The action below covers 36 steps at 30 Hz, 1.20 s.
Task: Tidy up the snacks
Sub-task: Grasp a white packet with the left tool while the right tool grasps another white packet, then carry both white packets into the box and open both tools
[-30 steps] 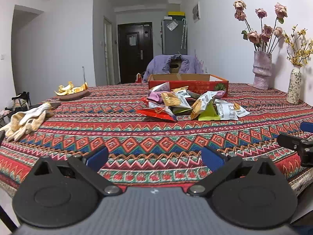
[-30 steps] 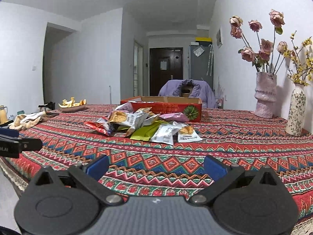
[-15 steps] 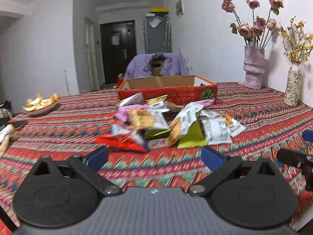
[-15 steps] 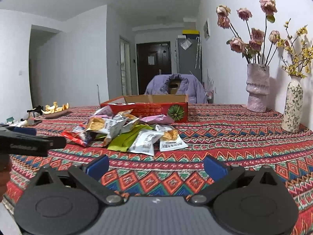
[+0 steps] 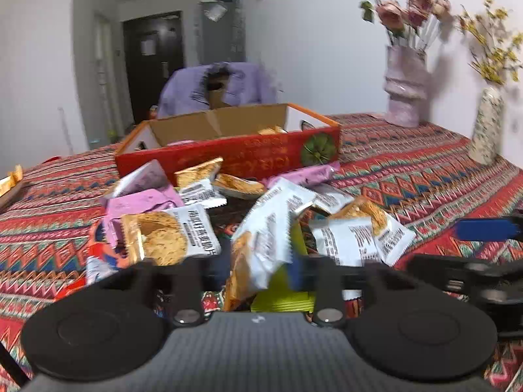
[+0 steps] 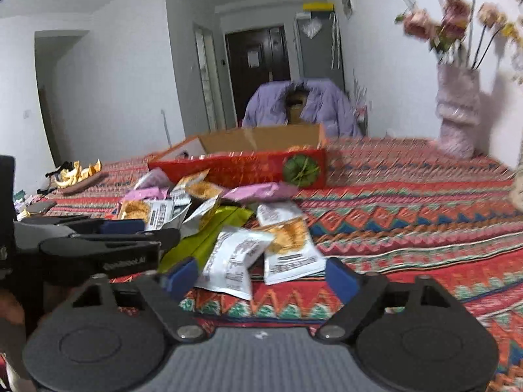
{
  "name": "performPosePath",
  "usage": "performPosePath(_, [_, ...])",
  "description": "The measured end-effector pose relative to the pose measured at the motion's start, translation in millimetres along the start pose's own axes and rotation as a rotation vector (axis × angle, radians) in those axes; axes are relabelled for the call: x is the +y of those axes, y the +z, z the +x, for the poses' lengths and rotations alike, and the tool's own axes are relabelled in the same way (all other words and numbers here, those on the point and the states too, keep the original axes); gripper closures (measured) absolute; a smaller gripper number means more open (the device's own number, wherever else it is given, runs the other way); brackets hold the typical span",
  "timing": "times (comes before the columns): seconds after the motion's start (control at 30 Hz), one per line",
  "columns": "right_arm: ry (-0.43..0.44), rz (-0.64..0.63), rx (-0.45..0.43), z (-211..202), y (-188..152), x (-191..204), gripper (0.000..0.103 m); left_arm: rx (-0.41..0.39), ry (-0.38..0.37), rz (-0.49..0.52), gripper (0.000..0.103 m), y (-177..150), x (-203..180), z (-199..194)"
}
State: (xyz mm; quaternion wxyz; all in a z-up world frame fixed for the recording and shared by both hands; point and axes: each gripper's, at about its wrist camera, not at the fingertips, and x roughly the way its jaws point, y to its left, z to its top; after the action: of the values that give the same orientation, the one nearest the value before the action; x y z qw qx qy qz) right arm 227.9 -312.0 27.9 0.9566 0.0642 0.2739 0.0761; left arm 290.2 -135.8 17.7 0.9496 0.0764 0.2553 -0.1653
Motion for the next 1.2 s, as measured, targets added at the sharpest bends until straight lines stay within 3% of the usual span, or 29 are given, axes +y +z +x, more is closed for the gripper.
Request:
performPosePath(0.07, [0.014,-0.002,0.033,18.6,3.6,5.9,0.031,0.007,-0.007,-0.005,0.091,2.2,7.8,-3.0])
performPosePath(0.23, [-0.014,-0.024,0.086,62.7,13.1,19.8,0.034,-0.031,-0.049,-0.070,0.092,14.9,35.7,-30.7])
performPosePath(0.37, [-0.056,-0.097,0.092,77.6,14.0,33.6,0.053,-0.077,-0.035,-0.104,0.092,26.7,56.9,-47.8])
performPosePath(0.53, [-0.084,-0.228,0.131,84.8,5.7,54.3,0.054,-0.083,0.006,-0.104,0.091,30.9,72.0,-46.1])
performPosePath(0.73, [-0.052,-0.169,0.109,71.0,13.3,50.7,0.059,-0.091,0.019,-0.124,0.091,29.9,78.8,-51.7])
performPosePath(1.2, [-0.036,-0.183,-0.071,-24.9,23.4,57.5,0.059,-0.210,0.056,-0.121,0.091,19.7,69.2,-124.9])
